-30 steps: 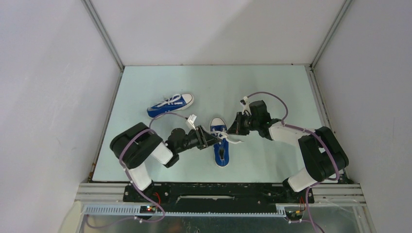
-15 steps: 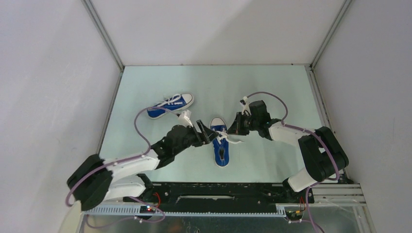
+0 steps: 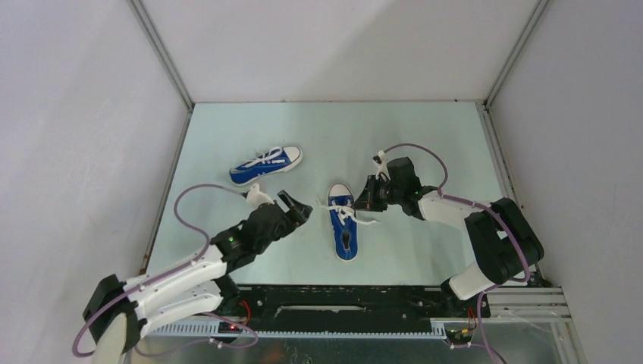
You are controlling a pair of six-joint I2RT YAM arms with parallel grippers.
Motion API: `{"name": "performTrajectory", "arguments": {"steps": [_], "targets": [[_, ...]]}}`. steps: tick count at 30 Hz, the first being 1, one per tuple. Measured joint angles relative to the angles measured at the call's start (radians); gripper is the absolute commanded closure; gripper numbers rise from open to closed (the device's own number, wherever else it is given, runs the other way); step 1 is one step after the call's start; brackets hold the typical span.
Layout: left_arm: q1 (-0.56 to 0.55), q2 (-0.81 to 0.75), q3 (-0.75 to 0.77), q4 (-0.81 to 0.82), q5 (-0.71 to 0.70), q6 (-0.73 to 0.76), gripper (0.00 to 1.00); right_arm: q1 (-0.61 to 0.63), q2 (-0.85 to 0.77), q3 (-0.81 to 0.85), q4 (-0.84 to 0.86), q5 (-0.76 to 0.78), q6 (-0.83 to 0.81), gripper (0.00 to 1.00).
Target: Tie the shoes
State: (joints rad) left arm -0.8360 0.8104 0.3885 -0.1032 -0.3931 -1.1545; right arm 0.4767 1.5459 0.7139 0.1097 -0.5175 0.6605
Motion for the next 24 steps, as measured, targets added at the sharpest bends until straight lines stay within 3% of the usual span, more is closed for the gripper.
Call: {"name": "performTrajectory", "arguments": {"steps": [7, 16, 24], "targets": [[-0.038, 0.248, 0.214, -0.064, 0.066, -0.083, 0.34, 0.002, 0.0, 0.0, 0.003, 0.001, 0.003, 1.0], [-0.11, 0.455, 0.329, -0.007, 0.13, -0.138, 0.32, 0.011, 0.0, 0.0, 0.003, 0.003, 0.005, 1.0], [-0.137, 0.57, 0.406, 0.02, 0.166, -0.156, 0.44, 0.022, 0.0, 0.001, -0.003, 0.008, 0.004, 1.0]]}}
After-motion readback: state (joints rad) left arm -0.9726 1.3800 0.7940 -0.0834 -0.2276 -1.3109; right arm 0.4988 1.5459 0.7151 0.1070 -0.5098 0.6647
